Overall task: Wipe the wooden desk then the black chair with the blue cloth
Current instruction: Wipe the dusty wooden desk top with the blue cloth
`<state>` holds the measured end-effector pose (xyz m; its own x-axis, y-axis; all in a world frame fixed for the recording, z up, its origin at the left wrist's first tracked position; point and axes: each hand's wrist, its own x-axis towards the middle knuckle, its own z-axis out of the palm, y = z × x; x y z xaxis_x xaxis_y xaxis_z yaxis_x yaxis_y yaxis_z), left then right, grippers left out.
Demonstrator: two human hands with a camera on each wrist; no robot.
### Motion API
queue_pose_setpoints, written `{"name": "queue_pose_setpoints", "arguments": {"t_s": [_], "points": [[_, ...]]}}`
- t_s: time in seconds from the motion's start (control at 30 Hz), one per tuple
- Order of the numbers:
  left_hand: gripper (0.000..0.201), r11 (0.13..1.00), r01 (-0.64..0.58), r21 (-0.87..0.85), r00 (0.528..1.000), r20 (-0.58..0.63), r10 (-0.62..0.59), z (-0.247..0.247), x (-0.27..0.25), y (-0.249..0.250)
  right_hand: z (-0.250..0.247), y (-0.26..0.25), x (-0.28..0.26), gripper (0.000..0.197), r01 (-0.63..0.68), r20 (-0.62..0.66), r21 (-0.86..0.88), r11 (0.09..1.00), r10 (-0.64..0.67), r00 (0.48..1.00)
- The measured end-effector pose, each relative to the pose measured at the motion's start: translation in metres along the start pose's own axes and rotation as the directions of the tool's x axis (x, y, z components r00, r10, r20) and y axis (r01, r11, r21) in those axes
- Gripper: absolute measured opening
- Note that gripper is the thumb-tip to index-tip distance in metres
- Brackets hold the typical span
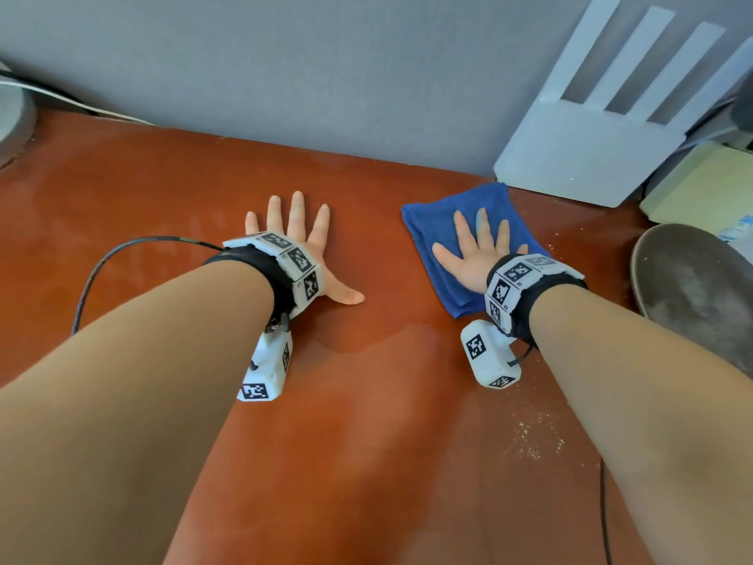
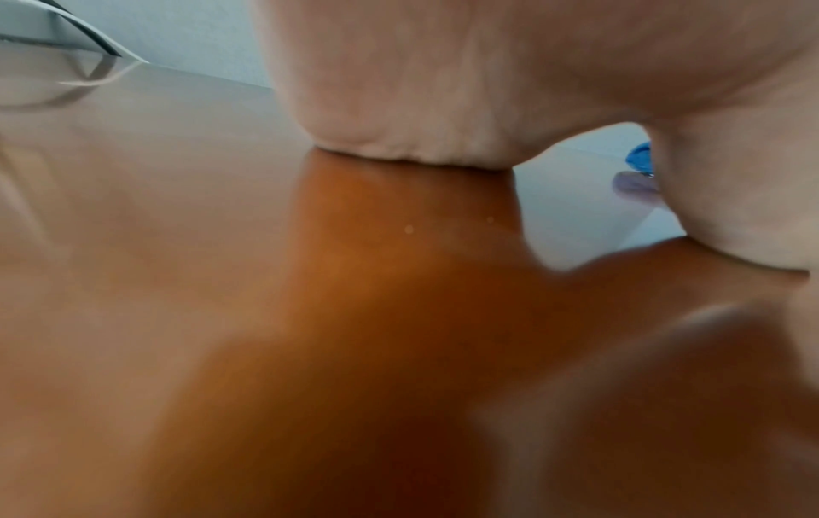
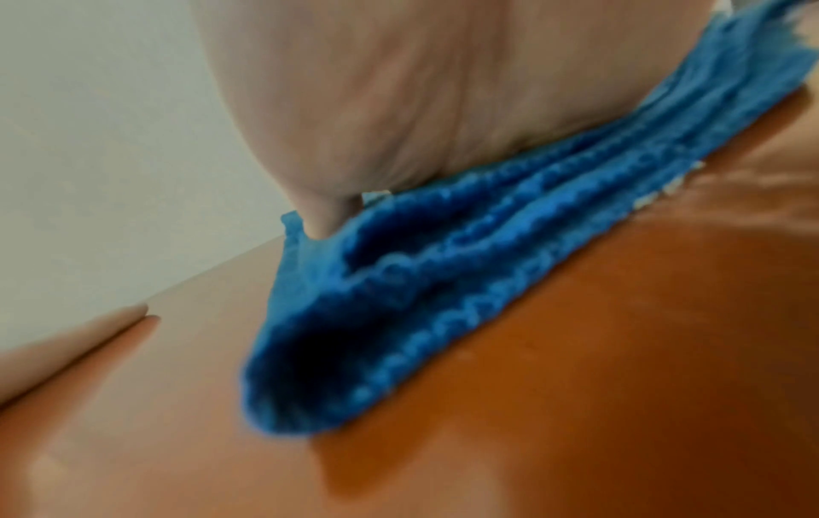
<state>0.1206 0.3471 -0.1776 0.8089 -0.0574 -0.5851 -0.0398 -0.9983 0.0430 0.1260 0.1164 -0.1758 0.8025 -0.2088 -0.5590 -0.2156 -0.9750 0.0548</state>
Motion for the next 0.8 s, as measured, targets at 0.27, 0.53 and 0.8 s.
{"name": "queue_pose_setpoints", "arguments": {"t_s": [0.27,0.53,0.8], "points": [[0.134,1.000,-0.015,0.002,0.999,-0.051,0.015,0.007,0.005,-0.001,-0.023,-0.069,0.030,0.065,0.211,-0.039,-0.089,0.973,-0.215,0.976],[0.135,1.000,-0.022,-0.006,0.997,-0.079,0.022,0.010,0.007,-0.003,-0.037,-0.064,0.047,0.071,0.190,-0.071,-0.036,0.981,-0.192,0.979],[0.134,1.000,-0.023,-0.016,0.999,-0.044,0.022,0.004,0.002,-0.001,-0.004,-0.036,0.000,0.069,0.122,-0.011,-0.044,0.992,-0.123,0.992]]}}
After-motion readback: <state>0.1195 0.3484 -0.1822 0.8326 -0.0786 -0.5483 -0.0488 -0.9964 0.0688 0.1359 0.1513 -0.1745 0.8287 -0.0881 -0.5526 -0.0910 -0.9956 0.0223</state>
